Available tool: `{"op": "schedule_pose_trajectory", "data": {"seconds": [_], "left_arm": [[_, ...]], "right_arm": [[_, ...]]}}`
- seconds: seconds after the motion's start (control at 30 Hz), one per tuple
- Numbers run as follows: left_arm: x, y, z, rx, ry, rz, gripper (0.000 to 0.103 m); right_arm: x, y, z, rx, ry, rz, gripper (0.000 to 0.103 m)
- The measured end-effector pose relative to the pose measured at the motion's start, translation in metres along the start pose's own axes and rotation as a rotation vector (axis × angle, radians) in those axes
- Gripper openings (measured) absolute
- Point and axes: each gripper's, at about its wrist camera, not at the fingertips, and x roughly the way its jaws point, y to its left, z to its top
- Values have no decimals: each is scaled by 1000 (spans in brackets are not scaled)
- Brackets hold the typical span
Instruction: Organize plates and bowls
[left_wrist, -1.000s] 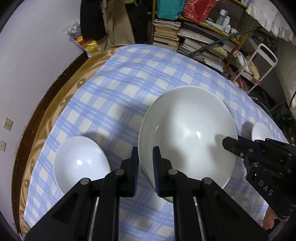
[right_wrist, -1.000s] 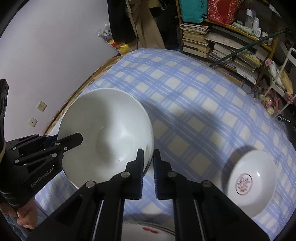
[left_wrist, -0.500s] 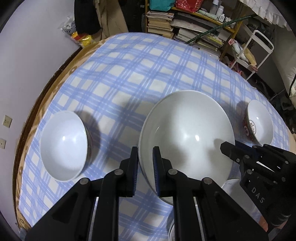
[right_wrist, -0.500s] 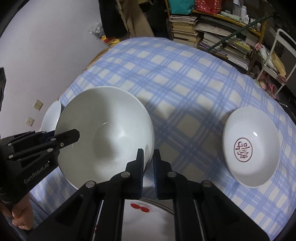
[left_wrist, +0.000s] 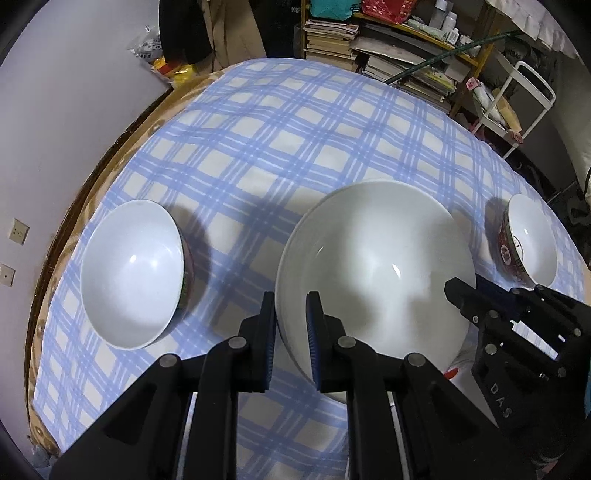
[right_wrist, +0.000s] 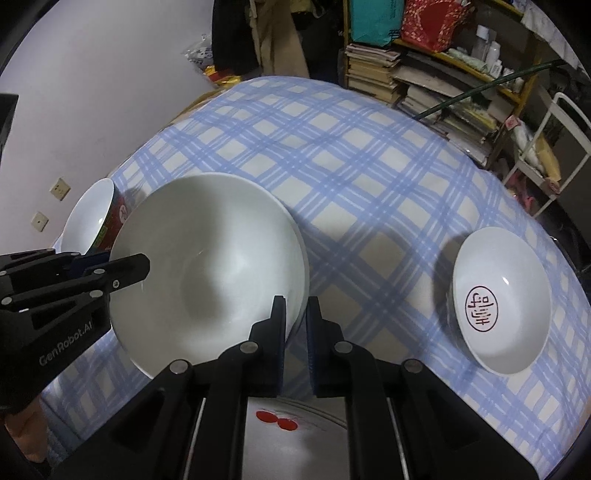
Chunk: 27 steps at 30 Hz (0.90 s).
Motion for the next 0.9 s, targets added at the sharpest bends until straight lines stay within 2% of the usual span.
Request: {"op": "schedule_pose_trajectory", "data": {"seconds": [0.13,0.27,0.43,0.53,0.6,0.63,0.73,0.77,0.8,0.83,0.9], "left_arm": [[-6,6,-1,-30,-14,-20,16],[-16,11,-4,-44,-17,-2,19],[-36,24,-5,-43,-45,26,23],[-52,39,-6,-58,-85,63,32],[-59,47,-7,-71,-99,70,44],[-65,54,-8,-82,-113,76,46],[-76,68,-11,-94,-139,105,52],[-79,72,-12,-98,-145,118,56],[-83,78,-13,-107,-150,139,66],[-86,82,-14,-113,-156,151,70],[-94,94,-16,-119,-183,172,77]], "right_arm": [[-2,1,0,14,9,-1,11],[-14,7,-1,12,-24,-30,12],[-27,13,1,33,-53,-19,18],[-36,18,4,45,-70,2,18],[-42,21,7,51,-85,16,19],[-45,24,8,52,-92,26,19],[-55,34,15,42,-119,50,34],[-58,38,17,30,-135,54,42],[-64,44,20,9,-165,54,48],[-67,49,21,-8,-186,49,51],[-75,61,27,-38,-229,52,67]]}}
